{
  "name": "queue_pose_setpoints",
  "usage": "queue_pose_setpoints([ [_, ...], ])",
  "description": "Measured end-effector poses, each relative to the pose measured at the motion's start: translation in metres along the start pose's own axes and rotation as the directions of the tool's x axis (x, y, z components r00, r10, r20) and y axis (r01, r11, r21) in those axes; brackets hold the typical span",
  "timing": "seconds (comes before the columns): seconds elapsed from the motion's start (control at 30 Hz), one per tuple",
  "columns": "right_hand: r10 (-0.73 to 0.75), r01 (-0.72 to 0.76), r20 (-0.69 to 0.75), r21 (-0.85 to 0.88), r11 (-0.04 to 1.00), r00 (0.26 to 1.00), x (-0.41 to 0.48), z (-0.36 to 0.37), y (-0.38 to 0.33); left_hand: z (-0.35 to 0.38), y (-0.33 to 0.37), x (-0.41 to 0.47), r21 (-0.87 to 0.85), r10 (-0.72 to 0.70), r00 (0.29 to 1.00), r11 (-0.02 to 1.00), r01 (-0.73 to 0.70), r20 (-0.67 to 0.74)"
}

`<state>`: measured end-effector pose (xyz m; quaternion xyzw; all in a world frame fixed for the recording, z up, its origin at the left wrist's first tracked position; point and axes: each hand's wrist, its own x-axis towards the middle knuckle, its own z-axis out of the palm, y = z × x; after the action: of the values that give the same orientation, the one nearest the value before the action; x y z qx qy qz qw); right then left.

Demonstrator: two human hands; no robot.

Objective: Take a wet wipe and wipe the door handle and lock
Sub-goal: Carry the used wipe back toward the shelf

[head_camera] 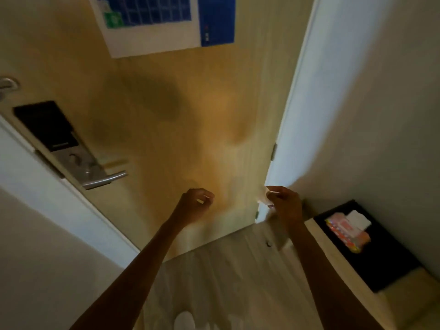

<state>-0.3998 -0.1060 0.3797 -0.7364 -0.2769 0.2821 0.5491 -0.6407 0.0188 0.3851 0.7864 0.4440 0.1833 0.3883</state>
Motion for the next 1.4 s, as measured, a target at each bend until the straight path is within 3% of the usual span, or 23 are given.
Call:
queue_pose_setpoints([
  [0.23,0.135,-0.150,-0.304,-0.026,0.988,0.943,0.000,-0.126,0.062,0.129,0.072,0.041,0.076,0.085,0.978,0.992,-0.101,0.193],
  [0.37,0.226,-0.263,-0.496,-0.004,0.965,0.838,0.000,-0.181,0.102,0.187,0.098,0.058,0.114,0.120,0.929,0.979,-0.169,0.351],
  [0.53,0.333,-0.383,-0.608,0.052,0.922,0.721,0.014,-0.224,0.152,0.246,0.118,0.097,0.157,0.174,0.857,0.947,-0.281,0.485],
  [0.97,0.427,-0.527,-0.766,0.137,0.839,0.480,0.082,-0.295,0.222,0.385,0.163,0.216,0.198,0.181,0.626,0.851,-0.486,0.758],
  [1.2,0.426,-0.604,-0.780,0.078,0.793,0.459,0.117,-0.329,0.279,0.450,0.170,0.249,0.257,0.106,0.607,0.839,-0.480,0.787],
  [1.4,0.526,-0.695,-0.776,0.162,0.700,0.348,0.161,-0.358,0.333,0.514,0.170,0.269,0.275,0.133,0.575,0.777,-0.566,0.807],
])
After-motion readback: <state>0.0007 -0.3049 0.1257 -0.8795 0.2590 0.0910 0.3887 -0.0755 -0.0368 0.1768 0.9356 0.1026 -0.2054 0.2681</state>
